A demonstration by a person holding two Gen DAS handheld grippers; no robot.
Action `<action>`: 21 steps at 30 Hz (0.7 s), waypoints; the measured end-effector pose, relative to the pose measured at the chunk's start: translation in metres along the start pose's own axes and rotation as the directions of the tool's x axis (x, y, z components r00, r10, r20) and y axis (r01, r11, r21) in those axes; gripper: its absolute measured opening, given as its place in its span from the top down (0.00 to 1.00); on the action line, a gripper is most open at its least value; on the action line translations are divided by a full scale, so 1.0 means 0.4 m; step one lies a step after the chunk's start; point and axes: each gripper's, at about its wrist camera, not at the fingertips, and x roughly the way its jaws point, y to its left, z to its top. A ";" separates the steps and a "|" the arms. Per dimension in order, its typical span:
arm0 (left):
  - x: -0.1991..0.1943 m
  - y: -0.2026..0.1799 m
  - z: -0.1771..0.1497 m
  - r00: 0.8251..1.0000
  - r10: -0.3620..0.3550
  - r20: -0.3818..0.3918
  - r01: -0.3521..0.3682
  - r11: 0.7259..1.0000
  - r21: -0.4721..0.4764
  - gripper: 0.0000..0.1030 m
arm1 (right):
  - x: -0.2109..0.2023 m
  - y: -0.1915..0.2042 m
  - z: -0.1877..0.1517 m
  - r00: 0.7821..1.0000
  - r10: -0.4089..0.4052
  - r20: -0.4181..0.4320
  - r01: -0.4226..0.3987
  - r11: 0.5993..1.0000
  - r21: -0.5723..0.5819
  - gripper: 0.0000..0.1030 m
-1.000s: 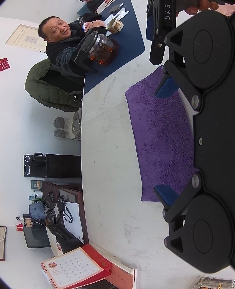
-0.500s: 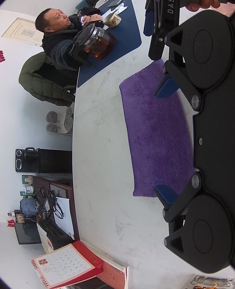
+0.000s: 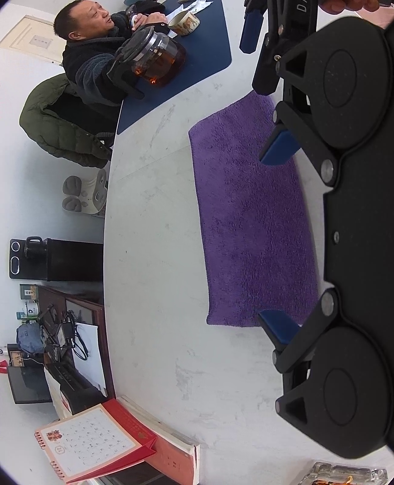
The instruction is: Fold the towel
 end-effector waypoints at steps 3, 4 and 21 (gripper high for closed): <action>0.003 0.006 0.000 1.000 0.000 -0.008 0.000 1.000 -0.006 0.01 | 0.004 0.010 -0.002 1.000 0.003 -0.008 -0.003 1.000 -0.013 0.00; 0.004 0.008 0.000 1.000 0.005 -0.009 -0.005 1.000 -0.007 0.01 | 0.005 0.014 -0.003 1.000 0.004 -0.011 -0.005 1.000 -0.017 0.00; 0.017 0.031 -0.006 0.999 0.041 -0.006 -0.041 0.999 -0.017 0.01 | 0.019 0.046 -0.015 0.999 -0.004 -0.052 0.001 0.999 -0.044 0.00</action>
